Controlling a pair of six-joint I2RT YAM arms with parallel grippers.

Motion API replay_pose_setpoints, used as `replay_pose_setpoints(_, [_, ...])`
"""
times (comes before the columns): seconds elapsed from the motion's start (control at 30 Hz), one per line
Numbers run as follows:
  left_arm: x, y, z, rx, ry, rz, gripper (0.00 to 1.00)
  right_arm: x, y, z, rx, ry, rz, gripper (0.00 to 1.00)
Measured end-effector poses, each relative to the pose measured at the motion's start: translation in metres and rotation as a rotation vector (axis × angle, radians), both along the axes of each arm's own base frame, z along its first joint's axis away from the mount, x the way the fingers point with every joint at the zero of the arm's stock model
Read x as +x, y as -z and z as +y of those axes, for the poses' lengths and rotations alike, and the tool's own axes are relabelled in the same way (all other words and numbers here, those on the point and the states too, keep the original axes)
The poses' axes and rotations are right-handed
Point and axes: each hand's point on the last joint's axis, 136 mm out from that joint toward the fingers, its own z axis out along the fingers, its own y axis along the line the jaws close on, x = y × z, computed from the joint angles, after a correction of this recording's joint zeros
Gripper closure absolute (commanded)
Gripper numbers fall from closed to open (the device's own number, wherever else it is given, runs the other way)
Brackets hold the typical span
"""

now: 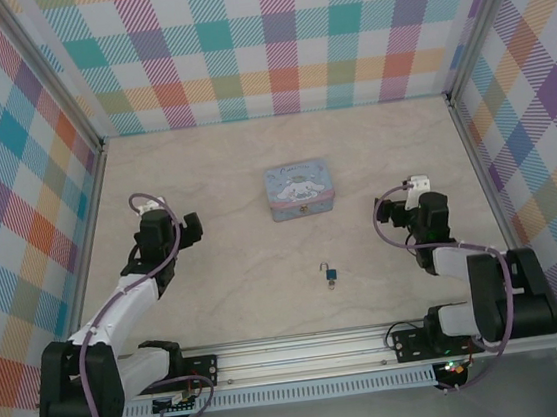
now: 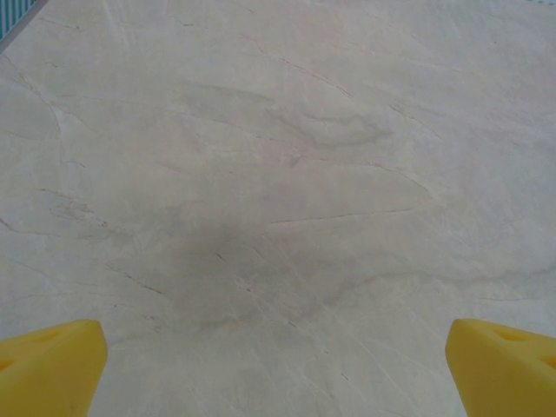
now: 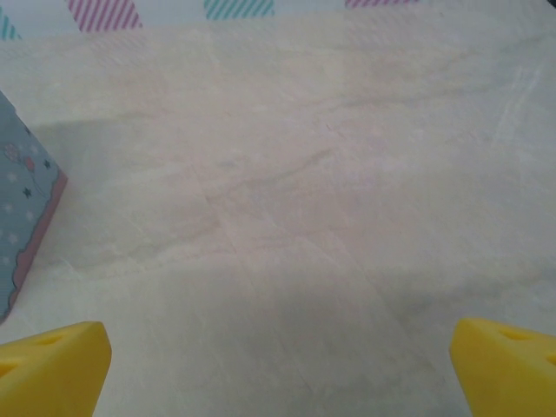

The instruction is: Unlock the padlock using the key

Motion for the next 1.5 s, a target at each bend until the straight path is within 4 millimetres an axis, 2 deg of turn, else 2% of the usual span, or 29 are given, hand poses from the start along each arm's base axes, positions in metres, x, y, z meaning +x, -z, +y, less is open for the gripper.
replay_pose_setpoints(0.1, [0.001,0.003,0.000,0.024,0.015,-0.014,0.00,0.009,0.012,0.001,-0.001,-0.013,-0.023,0.00])
replay_pose_setpoints(0.2, [0.003,0.004,0.000,0.040,0.028,-0.047,0.00,0.008,0.024,0.002,-0.001,-0.020,0.008,0.00])
replay_pose_setpoints(0.3, [0.005,0.008,0.000,0.050,0.036,-0.080,0.00,0.022,0.016,0.001,0.000,-0.018,0.011,0.00])
replay_pose_setpoints(0.37, [0.008,0.013,0.000,0.061,0.042,-0.095,0.00,0.036,0.000,0.000,0.001,-0.018,-0.029,0.00])
replay_pose_setpoints(0.43, [0.011,0.019,0.000,0.074,0.050,-0.112,0.00,0.041,-0.007,0.000,0.002,-0.016,-0.047,0.00])
replay_pose_setpoints(0.6, [0.016,0.035,0.000,0.112,0.069,-0.142,0.00,0.039,-0.001,0.000,0.003,-0.018,-0.020,0.00])
replay_pose_setpoints(0.73, [0.029,0.041,-0.008,0.114,0.114,-0.177,0.00,0.039,-0.001,0.000,0.003,-0.018,-0.019,0.00])
replay_pose_setpoints(0.87, [0.036,0.065,-0.013,0.114,0.148,-0.125,0.00,0.039,0.000,0.000,0.003,-0.018,-0.016,0.00])
replay_pose_setpoints(1.03, [0.054,0.050,0.001,0.096,0.109,-0.160,0.00,0.038,0.001,0.000,0.003,-0.018,-0.011,0.00])
replay_pose_setpoints(1.5, [0.055,0.050,-0.001,0.088,0.120,-0.159,0.00,0.038,0.001,0.000,0.003,-0.018,-0.009,0.00])
